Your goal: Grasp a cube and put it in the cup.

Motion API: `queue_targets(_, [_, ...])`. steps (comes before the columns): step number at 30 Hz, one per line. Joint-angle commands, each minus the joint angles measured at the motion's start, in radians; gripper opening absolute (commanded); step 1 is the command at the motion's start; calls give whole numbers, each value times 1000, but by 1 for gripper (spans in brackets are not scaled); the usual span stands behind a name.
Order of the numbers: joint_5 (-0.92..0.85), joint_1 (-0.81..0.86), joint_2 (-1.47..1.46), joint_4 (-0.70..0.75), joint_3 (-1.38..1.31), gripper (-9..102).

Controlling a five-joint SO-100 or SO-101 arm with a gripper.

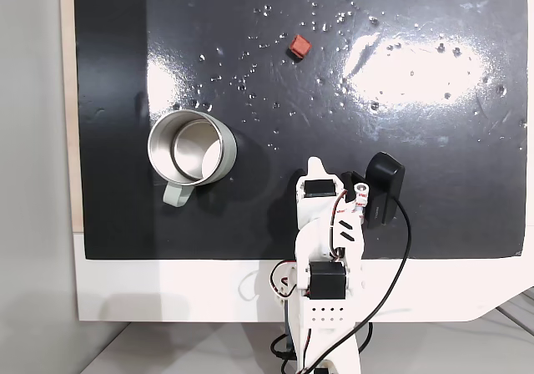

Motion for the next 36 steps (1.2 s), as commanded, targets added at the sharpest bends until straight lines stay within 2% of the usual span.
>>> queue_targets(1, [-12,-32,11,-41,-3,0])
queue_targets(21, [0,-21,11,-35,-23,0])
queue_targets(27, [-2,-46,-25,-2,-167,0])
queue_targets(36, [81,-89,-457,-8,-581,0])
